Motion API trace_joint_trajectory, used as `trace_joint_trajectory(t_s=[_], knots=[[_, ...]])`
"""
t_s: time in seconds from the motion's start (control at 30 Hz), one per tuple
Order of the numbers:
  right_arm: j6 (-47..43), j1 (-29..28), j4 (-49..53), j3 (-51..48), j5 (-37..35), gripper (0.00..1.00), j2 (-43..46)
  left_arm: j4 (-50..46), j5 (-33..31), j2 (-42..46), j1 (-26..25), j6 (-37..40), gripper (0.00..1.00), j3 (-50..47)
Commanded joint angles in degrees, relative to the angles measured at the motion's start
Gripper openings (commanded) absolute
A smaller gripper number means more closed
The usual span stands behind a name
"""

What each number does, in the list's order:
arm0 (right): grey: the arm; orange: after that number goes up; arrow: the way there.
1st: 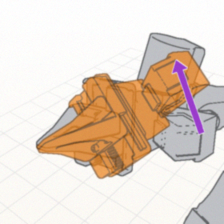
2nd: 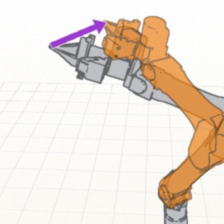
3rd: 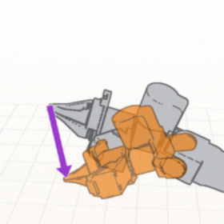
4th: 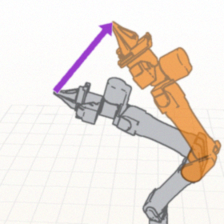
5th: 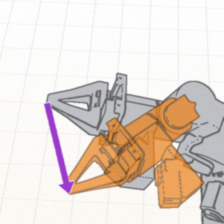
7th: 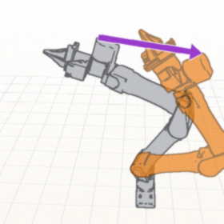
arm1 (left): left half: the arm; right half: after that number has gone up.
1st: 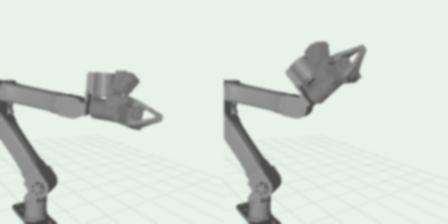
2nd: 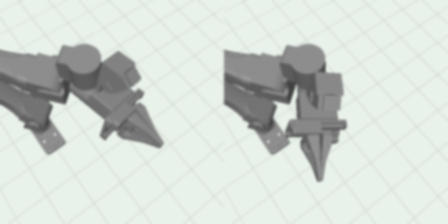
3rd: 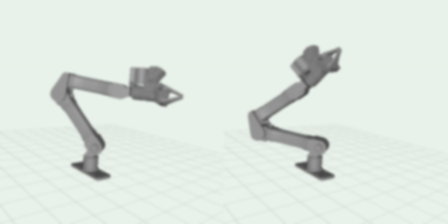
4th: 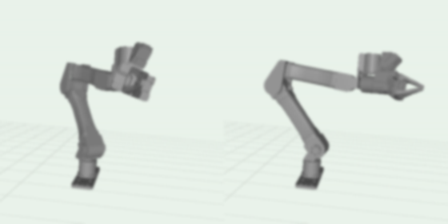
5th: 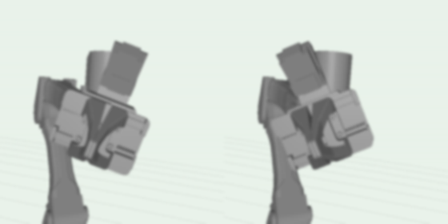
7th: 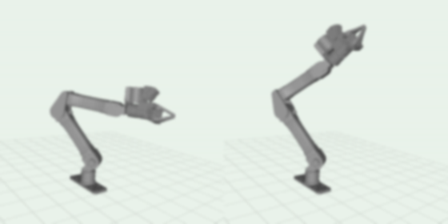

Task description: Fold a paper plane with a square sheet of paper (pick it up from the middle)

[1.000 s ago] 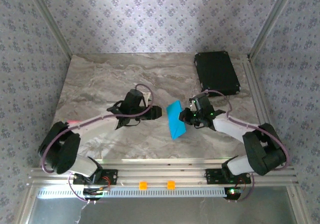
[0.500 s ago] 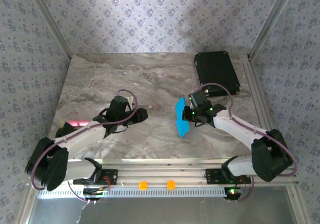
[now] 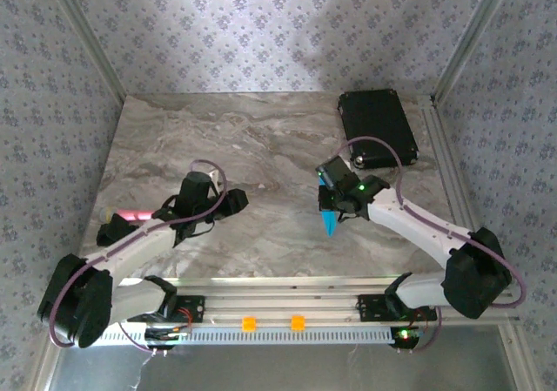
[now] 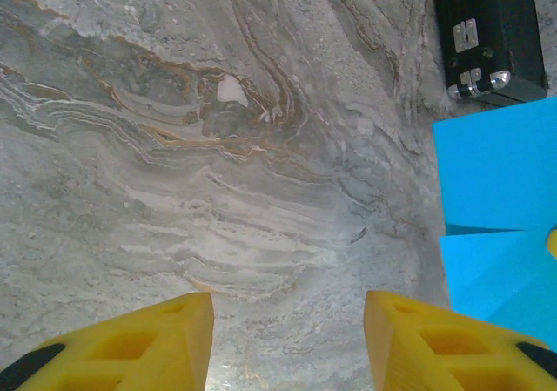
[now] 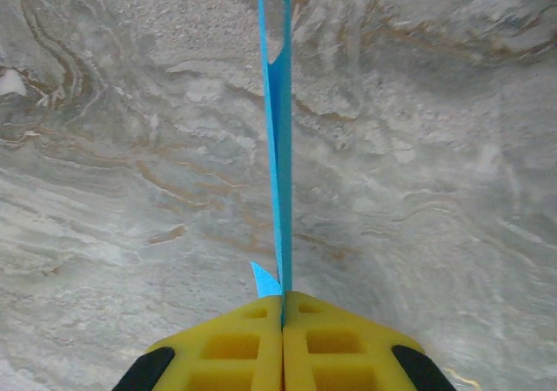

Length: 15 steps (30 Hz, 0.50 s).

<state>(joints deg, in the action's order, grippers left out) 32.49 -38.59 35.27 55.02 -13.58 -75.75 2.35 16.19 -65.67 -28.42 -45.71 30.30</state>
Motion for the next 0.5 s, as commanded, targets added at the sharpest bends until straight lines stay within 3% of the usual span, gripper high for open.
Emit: trace_joint_trajectory(t_s=[0.0, 0.13, 0.47], knots=[[-2.3, -1.7, 6.0, 3.2, -8.0, 0.08, 0.4, -0.4, 0.1, 1.2, 0.7, -0.4, 0.50, 0.4], [-3.3, -3.6, 9.0, 5.1, -14.0, 0.07, -0.8, -0.6, 0.1, 1.3, 1.4, -1.0, 0.50, 0.5], [-4.2, -5.8, 10.8, 6.8, -20.9, 0.06, -5.5, -2.6, -1.4, 1.9, 1.6, -2.5, 0.51, 0.2]])
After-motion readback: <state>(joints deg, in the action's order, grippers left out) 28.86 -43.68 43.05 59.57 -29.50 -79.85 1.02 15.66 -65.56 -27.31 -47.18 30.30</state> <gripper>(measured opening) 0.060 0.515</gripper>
